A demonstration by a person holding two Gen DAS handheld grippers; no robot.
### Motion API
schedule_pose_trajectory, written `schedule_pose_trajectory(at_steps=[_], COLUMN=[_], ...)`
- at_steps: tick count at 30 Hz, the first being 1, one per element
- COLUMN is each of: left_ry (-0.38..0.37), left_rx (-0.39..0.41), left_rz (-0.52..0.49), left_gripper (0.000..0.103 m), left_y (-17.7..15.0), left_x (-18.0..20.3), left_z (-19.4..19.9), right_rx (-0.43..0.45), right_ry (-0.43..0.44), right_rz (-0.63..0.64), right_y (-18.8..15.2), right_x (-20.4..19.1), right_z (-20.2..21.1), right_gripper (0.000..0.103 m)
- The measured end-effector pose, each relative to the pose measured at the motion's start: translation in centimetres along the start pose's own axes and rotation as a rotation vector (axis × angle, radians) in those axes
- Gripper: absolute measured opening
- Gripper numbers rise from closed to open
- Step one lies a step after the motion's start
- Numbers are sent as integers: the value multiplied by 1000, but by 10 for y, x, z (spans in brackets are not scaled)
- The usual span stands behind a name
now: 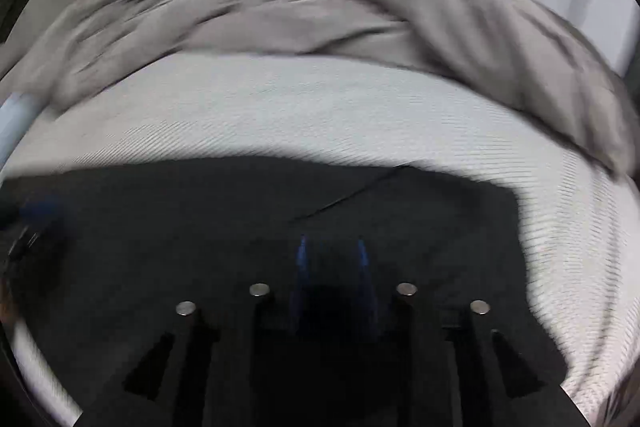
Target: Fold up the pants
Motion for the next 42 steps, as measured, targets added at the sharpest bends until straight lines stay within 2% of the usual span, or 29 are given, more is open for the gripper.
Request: schedule_pose_trajectory(at_steps=[2, 3, 4, 5, 7, 9, 10, 11, 12, 14, 15, 17, 19, 20, 22, 23, 27, 28, 29, 31, 33, 34, 35, 37, 38, 39, 42], left_ry=[-47, -42, 4, 32, 47, 42, 43, 42, 45, 61, 68, 75, 73, 60, 17, 9, 49, 51, 47, 43, 60, 63, 65, 60, 52, 45, 51], left_rx=[-56, -72, -69, -46, -37, -33, -33, -34, -35, -33, -32, -28, -2, 24, 78, 65, -20, -19, -20, -28, -26, -24, -15, 24, 44, 59, 83], left_rz=[-60, -82, -128, -158, -140, -96, -89, -86, -89, -102, -105, -101, -91, -92, -100, -118, -186, -180, -164, -137, -125, -118, -108, -88, -76, -64, -42], left_gripper=[48, 50, 50, 52, 60, 65, 66, 66, 66, 68, 68, 68, 68, 68, 68, 68, 71, 76, 77, 78, 78, 78, 77, 77, 77, 77, 77], left_y=[-17, -23, -30, -34, -38, -41, -42, -43, -42, -40, -40, -37, -34, -31, -26, -29, -44, -45, -43, -44, -44, -43, -40, -32, -28, -24, -20], left_x=[31, 38, 44, 46, 43, 35, 32, 31, 28, 28, 27, 26, 31, 37, 48, 54, 59, 58, 55, 51, 45, 43, 41, 37, 36, 34, 32], left_z=[-11, -15, -19, -16, -10, -6, -6, -6, -7, -8, -8, -7, 3, 7, 17, 14, -8, -10, -10, -10, -8, -6, -4, 5, 9, 13, 16], right_rx=[-62, -73, -57, -47, -47, -55, -56, -37, -21, -16, -14, 5, 50, 65, 88, 93, 41, 16, -13, -36, -37, -21, 6, 52, 65, 80, 50], right_ry=[26, -15, -44, -63, -139, -304, -314, -200, -145, -146, -160, -135, -111, -109, -147, -171, -141, -177, -231, -307, -364, -346, -286, -161, -110, -33, 127], right_rz=[110, 176, 212, 202, 148, 73, 19, -92, -153, -161, -155, -164, -228, -263, -360, -388, -386, -387, -392, -416, -460, -475, -514, -611, -650, -702, -853], right_y=[-23, -33, -39, -43, -48, -58, -64, -68, -70, -70, -68, -67, -67, -68, -79, -85, -98, -98, -100, -98, -99, -99, -99, -104, -104, -106, -123], right_x=[-30, -36, -36, -27, 6, 61, 79, 93, 100, 100, 95, 87, 94, 101, 124, 133, 139, 150, 160, 174, 180, 183, 181, 183, 184, 184, 190], right_z=[-9, -12, -9, -4, 4, 15, 20, 23, 25, 29, 33, 49, 71, 79, 92, 95, 64, 50, 39, 36, 51, 58, 67, 79, 80, 77, 56], right_gripper=[30, 30, 30, 31, 34, 34, 30, 27, 25, 23, 23, 29, 34, 40, 41, 41, 41, 40, 33, 31, 42, 44, 46, 58, 76, 87, 87])
Point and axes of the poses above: each gripper's, at about its wrist camera, not at the fingertips, and z roughly against the way its jaws point, x to its right, y to its top, the point moved 8 cm from there along -z, roughly the way its jaws point, and after that the axes turned 2 degrees about x, right-handed, at the moved point
